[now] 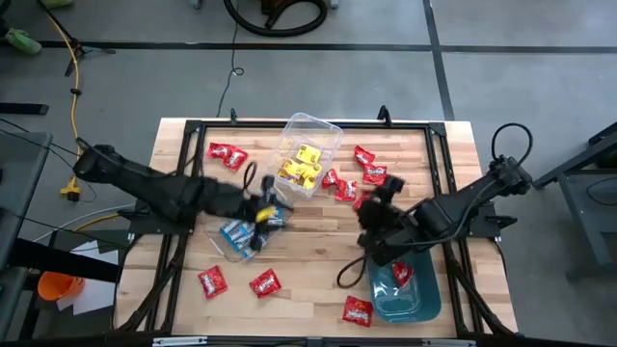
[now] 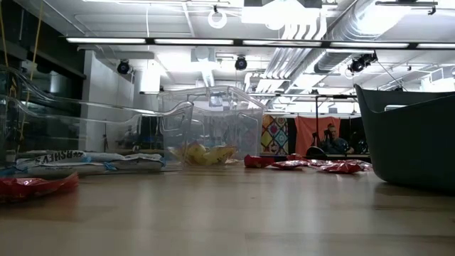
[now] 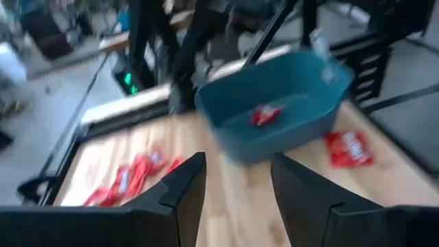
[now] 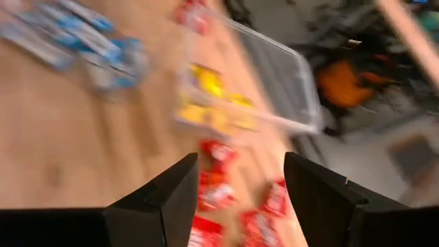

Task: Sort candy
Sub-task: Put the red candy into the blue bin

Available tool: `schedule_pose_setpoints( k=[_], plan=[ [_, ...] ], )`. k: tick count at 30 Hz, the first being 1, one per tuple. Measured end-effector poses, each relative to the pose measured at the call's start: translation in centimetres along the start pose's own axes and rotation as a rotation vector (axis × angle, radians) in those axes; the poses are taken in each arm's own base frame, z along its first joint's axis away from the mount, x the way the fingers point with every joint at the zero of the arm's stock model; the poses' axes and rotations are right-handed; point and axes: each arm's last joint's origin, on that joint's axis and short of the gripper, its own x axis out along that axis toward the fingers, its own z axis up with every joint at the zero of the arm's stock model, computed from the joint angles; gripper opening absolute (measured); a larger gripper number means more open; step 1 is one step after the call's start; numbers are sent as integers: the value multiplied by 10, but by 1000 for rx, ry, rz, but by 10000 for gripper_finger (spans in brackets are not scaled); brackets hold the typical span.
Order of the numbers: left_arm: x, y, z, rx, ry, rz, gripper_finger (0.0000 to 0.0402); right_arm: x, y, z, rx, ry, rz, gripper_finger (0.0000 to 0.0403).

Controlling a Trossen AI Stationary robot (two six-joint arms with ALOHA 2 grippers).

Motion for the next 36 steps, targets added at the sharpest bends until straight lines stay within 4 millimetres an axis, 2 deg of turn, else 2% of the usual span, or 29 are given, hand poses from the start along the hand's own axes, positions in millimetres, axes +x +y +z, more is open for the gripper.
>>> schedule_pose_setpoints(
  k=[3, 6, 11, 14, 16, 21, 24, 32, 36],
  plan=[
    [3, 25, -21, -58, 46, 15, 154, 8, -16, -14, -4, 58, -101, 209],
    [4, 39, -49, -137, 68, -4, 154, 26, -32, -39, 39, 155, -180, 209],
    [3, 37, -103, -204, 26, -4, 154, 63, -55, -81, 194, 288, -150, 209],
    [-2, 30, -130, -248, -19, 10, 154, 89, -66, -93, 317, 305, -32, 209],
    [-7, 26, -140, -289, -71, 19, 154, 109, -74, -96, 382, 287, 37, 209],
    [-19, 22, -148, -339, -138, 38, 154, 162, -101, -99, 581, 208, 167, 209],
    [-25, 24, -144, -377, -159, 64, 154, 186, -106, -103, 639, 203, 257, 209],
    [-35, 27, -136, -342, -220, 115, 154, 222, -70, -124, 653, 373, 287, 209],
    [-37, 29, -136, -332, -220, 162, 154, 236, -60, -130, 630, 387, 228, 209]
  ],
)
